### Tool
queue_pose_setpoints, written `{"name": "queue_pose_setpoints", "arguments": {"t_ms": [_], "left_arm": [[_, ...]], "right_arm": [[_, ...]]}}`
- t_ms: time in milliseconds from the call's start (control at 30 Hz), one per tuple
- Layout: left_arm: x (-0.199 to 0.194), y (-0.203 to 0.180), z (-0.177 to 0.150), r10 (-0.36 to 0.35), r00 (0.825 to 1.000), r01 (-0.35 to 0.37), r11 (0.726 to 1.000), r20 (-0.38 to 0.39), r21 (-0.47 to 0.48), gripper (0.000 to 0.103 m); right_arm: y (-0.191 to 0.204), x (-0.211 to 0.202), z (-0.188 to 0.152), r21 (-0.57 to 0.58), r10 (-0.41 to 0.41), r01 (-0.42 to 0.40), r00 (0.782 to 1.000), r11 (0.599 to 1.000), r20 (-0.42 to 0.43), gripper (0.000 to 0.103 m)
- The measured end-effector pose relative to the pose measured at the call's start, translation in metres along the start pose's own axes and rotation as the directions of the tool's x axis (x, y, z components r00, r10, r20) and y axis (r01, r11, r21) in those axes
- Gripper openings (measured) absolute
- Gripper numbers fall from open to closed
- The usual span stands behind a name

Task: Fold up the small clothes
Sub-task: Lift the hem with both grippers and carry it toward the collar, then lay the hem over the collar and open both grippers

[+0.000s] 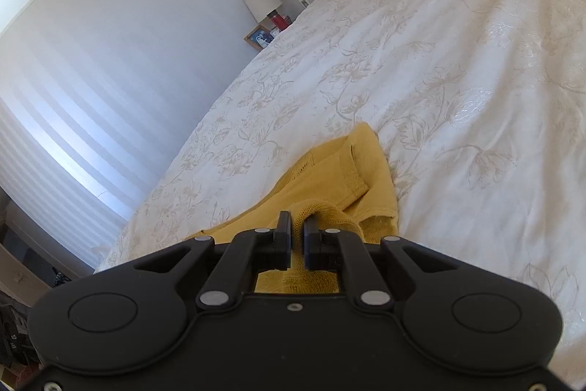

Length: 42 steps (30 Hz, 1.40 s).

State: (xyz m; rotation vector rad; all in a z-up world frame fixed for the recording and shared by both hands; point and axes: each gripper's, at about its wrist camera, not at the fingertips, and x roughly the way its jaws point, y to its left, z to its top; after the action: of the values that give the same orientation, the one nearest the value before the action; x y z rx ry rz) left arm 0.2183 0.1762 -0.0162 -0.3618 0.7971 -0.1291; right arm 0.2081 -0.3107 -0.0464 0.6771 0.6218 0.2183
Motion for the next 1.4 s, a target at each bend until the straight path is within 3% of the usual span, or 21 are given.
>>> {"name": "queue_pose_setpoints", "arguments": {"t_ms": [333,467,633,700,767,833,1033,1200,1400], "left_arm": [[0.054,0.013,0.026,0.03,0.999,-0.029,0.999,-0.013,0.012,0.012],[0.057,0.021,0.028,0.081,0.995,-0.083,0.996,0.064,0.03,0.017],[0.039,0.033,0.03,0.126,0.983,-0.131,0.991,0.134,0.035,0.022],[0.032,0.033,0.027,0.142,0.98,-0.155,0.985,0.143,0.082,0.022],[0.025,0.029,0.018,0.17,0.976,-0.192,0.968,0.139,0.163,0.022],[0.021,0.026,0.007,0.188,0.974,-0.212,0.95,0.124,0.229,0.022],[0.014,0.028,-0.026,0.178,0.984,-0.177,0.944,0.022,0.28,0.022],[0.018,0.007,-0.052,0.145,0.989,-0.134,0.911,0.001,0.391,0.022],[0.048,-0.006,-0.051,0.147,0.989,-0.128,0.907,-0.017,0.401,0.022]], "right_arm": [[-0.005,0.071,0.022,0.022,-0.091,0.092,0.996,0.996,-0.023,0.013],[-0.012,0.087,0.023,0.044,-0.127,0.128,0.991,0.991,-0.033,0.021],[-0.017,0.092,0.02,0.052,-0.151,0.152,0.988,0.987,-0.027,0.023],[-0.015,0.086,0.019,0.033,-0.161,0.16,0.987,0.987,0.01,0.039],[-0.01,0.075,0.017,0.001,-0.159,0.159,0.986,0.987,0.055,0.046],[-0.002,0.065,0.013,-0.053,-0.159,0.164,0.984,0.985,0.077,0.046],[0.017,0.046,-0.011,-0.21,-0.169,0.173,0.985,0.962,0.038,0.046],[0.034,0.052,-0.039,-0.369,-0.21,0.188,0.978,0.91,-0.019,0.046],[0.046,0.079,-0.057,-0.5,-0.282,0.212,0.957,0.84,-0.066,0.046]]}}
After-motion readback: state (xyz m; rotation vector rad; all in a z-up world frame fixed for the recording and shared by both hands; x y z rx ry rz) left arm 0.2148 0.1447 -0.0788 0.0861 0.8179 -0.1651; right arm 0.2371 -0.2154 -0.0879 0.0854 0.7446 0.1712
